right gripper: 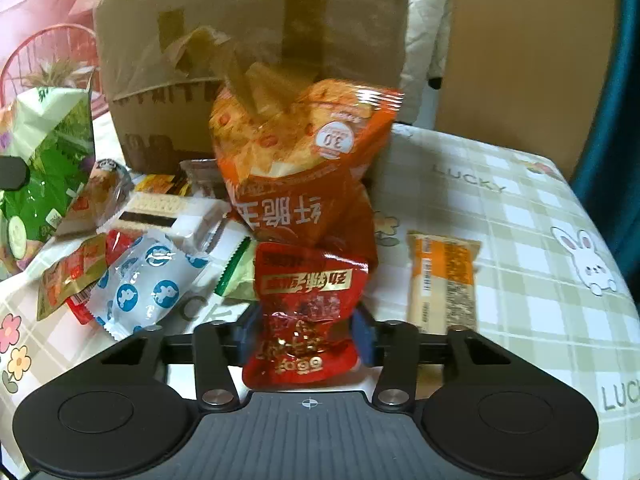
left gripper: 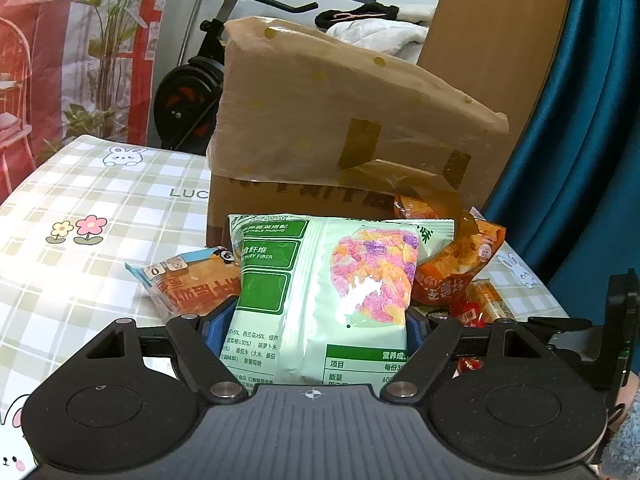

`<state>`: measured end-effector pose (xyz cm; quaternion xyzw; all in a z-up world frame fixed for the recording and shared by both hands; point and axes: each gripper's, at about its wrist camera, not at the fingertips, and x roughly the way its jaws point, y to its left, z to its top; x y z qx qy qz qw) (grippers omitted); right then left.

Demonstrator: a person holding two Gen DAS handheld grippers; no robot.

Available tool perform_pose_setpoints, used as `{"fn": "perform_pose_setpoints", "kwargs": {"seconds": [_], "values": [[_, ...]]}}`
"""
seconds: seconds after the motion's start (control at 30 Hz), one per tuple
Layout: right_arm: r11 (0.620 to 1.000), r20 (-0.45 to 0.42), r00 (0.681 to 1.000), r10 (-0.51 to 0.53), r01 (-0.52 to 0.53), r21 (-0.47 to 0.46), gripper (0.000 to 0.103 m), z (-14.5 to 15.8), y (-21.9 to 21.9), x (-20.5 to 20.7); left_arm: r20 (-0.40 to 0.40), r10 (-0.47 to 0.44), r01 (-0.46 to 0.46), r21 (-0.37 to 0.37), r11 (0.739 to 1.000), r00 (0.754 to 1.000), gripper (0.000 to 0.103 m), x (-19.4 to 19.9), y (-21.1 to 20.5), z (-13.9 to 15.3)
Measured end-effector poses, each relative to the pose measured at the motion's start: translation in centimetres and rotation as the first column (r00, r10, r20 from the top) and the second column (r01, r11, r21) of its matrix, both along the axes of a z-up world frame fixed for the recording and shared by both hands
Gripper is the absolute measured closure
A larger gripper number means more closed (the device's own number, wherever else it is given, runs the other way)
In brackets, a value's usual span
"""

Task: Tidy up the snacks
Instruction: 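Grasp the pale green bag with the left tool while the right tool grasps the red packet, then lift both packets and drop them into the box with both tools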

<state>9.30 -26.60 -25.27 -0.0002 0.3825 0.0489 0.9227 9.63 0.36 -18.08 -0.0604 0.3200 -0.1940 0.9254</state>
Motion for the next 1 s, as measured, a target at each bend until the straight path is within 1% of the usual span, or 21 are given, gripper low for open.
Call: {"fn": "perform_pose_setpoints", "kwargs": {"seconds": [0.17,0.3,0.37,0.47,0.6,0.73,0.83,0.93,1.0], "values": [[1.0,0.026,0.999,-0.027,0.027,0.012,0.065,0.7,-0.6,-1.0,0.012,-0.004,0.004,0.0,1.0,1.0,0.023,-0.1,0.0,0.2],[0.999,0.071,0.997,-0.041,0.039,0.028,0.066,2.2,-1.1,-2.0,0.031,-0.003,0.003,0.004,1.0,1.0,0.023,-0.4,0.2,0.6],[0.999,0.104,0.994,-0.045,0.041,0.034,0.066,3.3,-1.4,-2.3,0.052,0.002,-0.003,0.009,1.0,0.999,0.023,-0.5,0.2,1.0],[0.998,0.166,0.985,-0.049,0.042,0.047,0.066,5.5,-1.9,-2.5,0.106,0.01,-0.012,0.017,1.0,0.994,0.023,-0.7,0.4,2.2],[0.997,0.258,0.965,-0.049,0.033,0.066,0.066,8.9,-2.4,-1.9,0.187,0.02,-0.021,0.006,1.0,0.982,0.023,-0.6,0.6,4.6],[0.997,0.361,0.932,-0.027,-0.001,0.078,0.066,13.3,-2.8,-0.2,0.268,0.013,-0.018,0.014,1.0,0.963,0.023,0.7,0.1,7.7],[0.997,0.421,0.907,0.011,-0.044,0.069,0.066,16.7,-2.6,2.1,0.332,0.011,-0.018,0.019,1.0,0.943,0.023,2.8,-0.7,10.6],[0.996,0.465,0.884,0.057,-0.085,0.038,0.066,19.4,-2.0,5.3,0.381,0.023,-0.022,-0.008,1.0,0.924,0.023,5.7,-1.7,13.4],[0.996,0.472,0.879,0.068,-0.088,0.02,0.066,20.5,-1.8,7.5,0.416,0.032,-0.034,-0.004,0.999,0.909,0.023,7.7,-2.9,15.1]]}}
